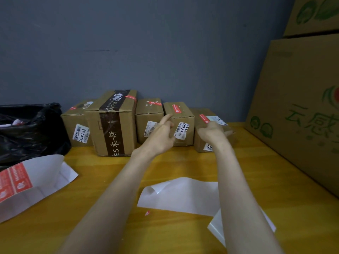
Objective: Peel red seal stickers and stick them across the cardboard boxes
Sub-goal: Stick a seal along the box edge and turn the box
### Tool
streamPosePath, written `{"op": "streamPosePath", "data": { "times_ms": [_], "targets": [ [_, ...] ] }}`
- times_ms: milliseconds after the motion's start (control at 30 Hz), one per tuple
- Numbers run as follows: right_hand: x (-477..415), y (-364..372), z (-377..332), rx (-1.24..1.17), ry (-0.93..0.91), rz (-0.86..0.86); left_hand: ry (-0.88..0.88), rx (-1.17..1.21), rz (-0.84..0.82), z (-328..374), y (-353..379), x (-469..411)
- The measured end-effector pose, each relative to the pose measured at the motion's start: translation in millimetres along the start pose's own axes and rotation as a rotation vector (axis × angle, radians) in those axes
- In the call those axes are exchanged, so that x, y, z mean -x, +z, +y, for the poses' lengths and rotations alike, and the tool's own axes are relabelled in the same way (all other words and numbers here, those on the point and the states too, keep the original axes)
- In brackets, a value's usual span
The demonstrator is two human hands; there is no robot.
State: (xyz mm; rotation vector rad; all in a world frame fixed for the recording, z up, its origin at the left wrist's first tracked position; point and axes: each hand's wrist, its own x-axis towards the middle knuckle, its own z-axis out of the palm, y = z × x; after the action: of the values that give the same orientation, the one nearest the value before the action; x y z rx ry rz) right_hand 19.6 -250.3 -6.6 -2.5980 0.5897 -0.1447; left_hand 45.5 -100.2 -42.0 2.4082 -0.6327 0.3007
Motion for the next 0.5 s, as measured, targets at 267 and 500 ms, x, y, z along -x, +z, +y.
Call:
{"op": "streamPosePath", "data": {
  "times_ms": [267,500],
  "targets": [
    [3.3,6.4,-2.7,-0.119,0.059,0.033,-0.036,-0.063,-0.121,5.4,-2.7,-4.3],
    [10.5,8.2,-3.4,-0.213,0.052,0.056,-0.083,-0.155,-0.177,10.3,-4.7,-19.1]
  ]
}}
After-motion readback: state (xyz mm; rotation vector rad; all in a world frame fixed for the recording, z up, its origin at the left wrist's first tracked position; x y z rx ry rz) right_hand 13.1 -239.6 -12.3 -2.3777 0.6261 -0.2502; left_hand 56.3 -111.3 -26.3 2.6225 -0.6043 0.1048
